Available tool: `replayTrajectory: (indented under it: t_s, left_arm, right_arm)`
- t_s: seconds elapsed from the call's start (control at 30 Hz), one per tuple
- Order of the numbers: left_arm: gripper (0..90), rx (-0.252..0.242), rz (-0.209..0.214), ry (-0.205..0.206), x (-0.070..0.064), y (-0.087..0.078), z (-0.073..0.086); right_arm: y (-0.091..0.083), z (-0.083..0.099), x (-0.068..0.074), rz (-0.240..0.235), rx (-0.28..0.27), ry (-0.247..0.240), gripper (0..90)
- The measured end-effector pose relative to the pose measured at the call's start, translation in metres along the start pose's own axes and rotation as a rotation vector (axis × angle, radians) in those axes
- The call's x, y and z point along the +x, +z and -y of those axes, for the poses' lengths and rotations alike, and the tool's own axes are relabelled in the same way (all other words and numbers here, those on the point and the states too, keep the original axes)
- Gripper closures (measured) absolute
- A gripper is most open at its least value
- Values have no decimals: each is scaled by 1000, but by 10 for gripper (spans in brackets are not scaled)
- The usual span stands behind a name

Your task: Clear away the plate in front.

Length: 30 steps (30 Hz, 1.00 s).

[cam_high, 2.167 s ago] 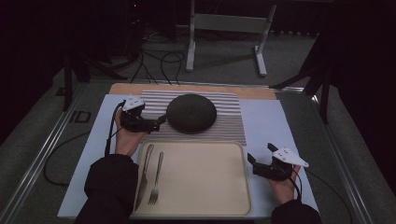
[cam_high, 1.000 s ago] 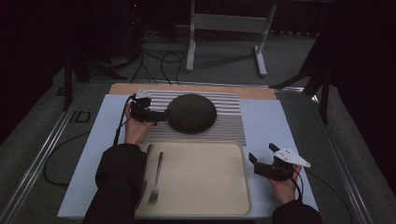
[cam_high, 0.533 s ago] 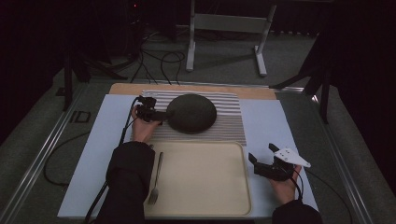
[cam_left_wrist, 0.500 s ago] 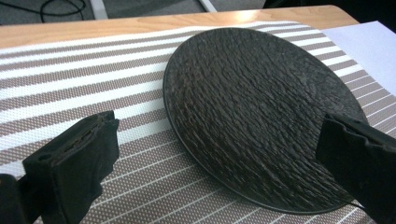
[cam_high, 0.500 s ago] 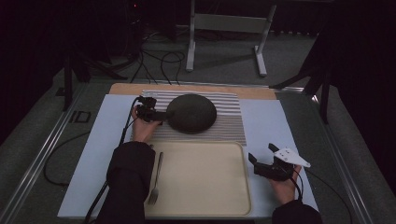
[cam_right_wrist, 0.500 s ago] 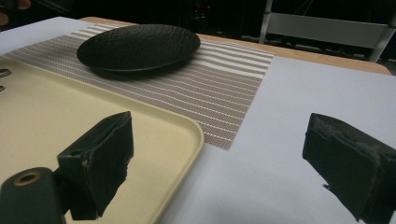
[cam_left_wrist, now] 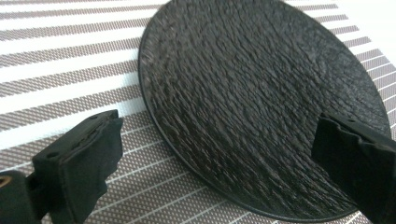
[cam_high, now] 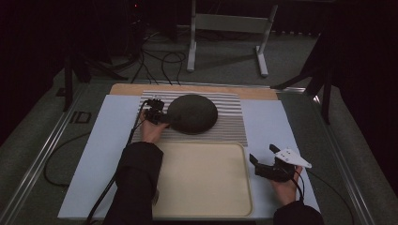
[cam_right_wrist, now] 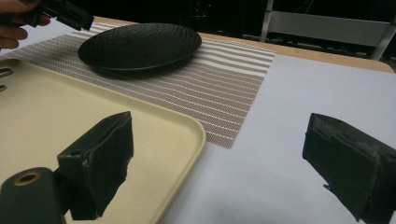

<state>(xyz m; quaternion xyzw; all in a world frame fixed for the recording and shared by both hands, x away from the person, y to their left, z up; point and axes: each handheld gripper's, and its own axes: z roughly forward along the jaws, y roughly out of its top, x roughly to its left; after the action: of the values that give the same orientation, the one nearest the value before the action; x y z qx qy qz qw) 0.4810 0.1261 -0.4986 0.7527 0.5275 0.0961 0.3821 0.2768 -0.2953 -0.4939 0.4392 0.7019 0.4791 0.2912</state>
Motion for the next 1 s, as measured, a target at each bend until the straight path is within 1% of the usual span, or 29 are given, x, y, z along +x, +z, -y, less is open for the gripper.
replayTrajectory:
  t_s: [0.07,0.1,0.17,0.23,0.27,0.3,0.37,0.47,0.5,0.6,0.67,0.73,0.8,0.87,0.9,1.0]
  left_arm:
    - [50,13,7,-21,1,2,1]
    - [64,20,4,-25,1,3,1]
    - [86,39,2,-25,1,5,2]
    - [120,49,-16,-19,0,6,4]
    - [138,54,-16,-23,-1,6,4]
    - [144,62,-8,-26,-2,7,4]
    - [155,81,-14,-20,-3,9,5]
    - [163,91,-9,-25,-4,10,6]
    - [163,104,-14,-25,-3,12,7]
    - [186,133,-4,-21,-2,14,9]
    - [202,136,0,-13,-3,14,9]
    - [228,141,-3,-9,-3,14,8]
    - [259,153,5,-5,-2,13,8]
    - [308,167,39,-12,-1,13,6]
    - [334,169,41,-11,-2,13,6]
    - [346,171,39,-25,-1,13,5]
  right_arm:
    - [0,0,0,1,0,-1,89]
    - [0,0,0,1,0,0,90]
    - [0,0,0,0,1,-1,89]
    - [0,0,0,-1,3,0,89]
    - [1,0,0,-2,3,-2,89]
    - [1,0,0,-1,3,-5,90]
    - [1,0,1,2,7,-6,90]
    - [1,1,1,6,9,0,90]
    - [1,0,1,7,9,0,90]
    - [1,1,0,7,9,0,89]
    - [1,0,0,8,8,-1,90]
    - [1,0,0,7,9,-2,90]
    - [1,0,0,7,7,0,90]
    - [1,0,0,8,8,-1,90]
    - [1,0,1,7,8,0,90]
    - [1,0,1,9,10,-4,90]
